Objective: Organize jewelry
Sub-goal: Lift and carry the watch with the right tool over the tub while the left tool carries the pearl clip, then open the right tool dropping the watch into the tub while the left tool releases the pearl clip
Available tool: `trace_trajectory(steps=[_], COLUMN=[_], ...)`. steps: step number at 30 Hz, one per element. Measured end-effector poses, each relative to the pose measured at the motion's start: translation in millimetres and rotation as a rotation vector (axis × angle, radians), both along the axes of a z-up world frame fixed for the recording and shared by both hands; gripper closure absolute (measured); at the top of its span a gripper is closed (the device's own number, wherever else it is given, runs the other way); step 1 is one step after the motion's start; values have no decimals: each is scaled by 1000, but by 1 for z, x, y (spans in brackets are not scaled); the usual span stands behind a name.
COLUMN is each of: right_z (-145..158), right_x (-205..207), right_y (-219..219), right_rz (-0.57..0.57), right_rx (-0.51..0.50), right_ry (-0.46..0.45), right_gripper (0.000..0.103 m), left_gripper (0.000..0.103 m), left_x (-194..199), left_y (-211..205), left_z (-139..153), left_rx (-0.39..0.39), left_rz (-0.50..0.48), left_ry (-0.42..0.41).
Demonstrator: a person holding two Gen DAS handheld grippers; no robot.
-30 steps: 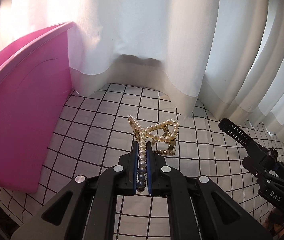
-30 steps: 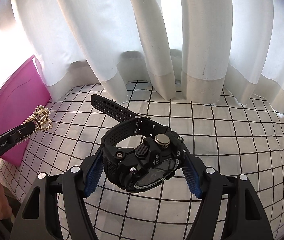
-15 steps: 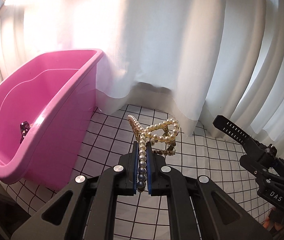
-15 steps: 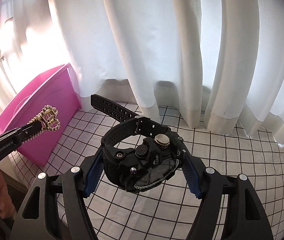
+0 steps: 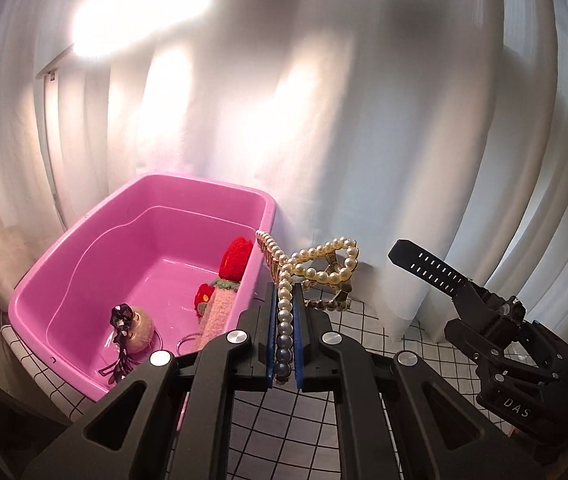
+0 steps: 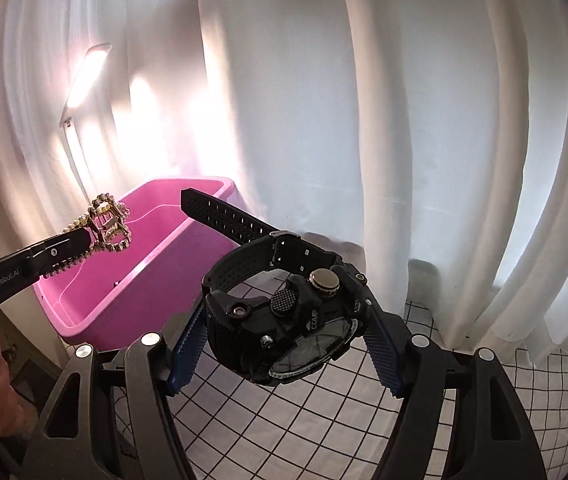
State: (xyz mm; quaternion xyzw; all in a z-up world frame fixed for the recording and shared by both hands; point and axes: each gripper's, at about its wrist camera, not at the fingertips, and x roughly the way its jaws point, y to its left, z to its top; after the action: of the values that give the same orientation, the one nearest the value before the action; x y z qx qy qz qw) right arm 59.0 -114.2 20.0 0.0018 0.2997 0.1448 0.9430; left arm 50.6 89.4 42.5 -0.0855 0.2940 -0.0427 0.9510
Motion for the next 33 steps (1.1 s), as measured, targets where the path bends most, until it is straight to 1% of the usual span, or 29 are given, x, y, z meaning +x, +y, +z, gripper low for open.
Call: trace_trajectory(steps=[3,6,12,15,20,26,29,31,32,33], right_z=[14,23,27,21,3,-24,-35,-42,-43,-41], right_x=[11,25,55,69,94,115,123,126,126,126], right_y=[28,59,123,156,202,232,238,238,239,239], right_rz=[52,101,192,229,268,280,267,261,256,249], right_rx=[7,5,-12,-32,-80,-132,-152,-154,-160,-172], right_ry=[-22,-28,0,25,81,159,204,235,233,222], right_gripper=[35,35,35,35,35,35,35,34,34,34], left_gripper=[96,96,96,96,96,96,95,93,87,74], left_x=[3,9,23,33,47,63,68,69,68,68], left_y=[30,62,116,132,150,161,167,170,172,172], left_z=[10,14,1,-11,-32,-52,-60,-63,-62,-61], left_rx=[8,38,72,79,65,63,40,30,22,17], left_rz=[50,108,201,223,238,247,244,245,245,245], left_ry=[-5,-6,27,56,106,173,207,218,215,217])
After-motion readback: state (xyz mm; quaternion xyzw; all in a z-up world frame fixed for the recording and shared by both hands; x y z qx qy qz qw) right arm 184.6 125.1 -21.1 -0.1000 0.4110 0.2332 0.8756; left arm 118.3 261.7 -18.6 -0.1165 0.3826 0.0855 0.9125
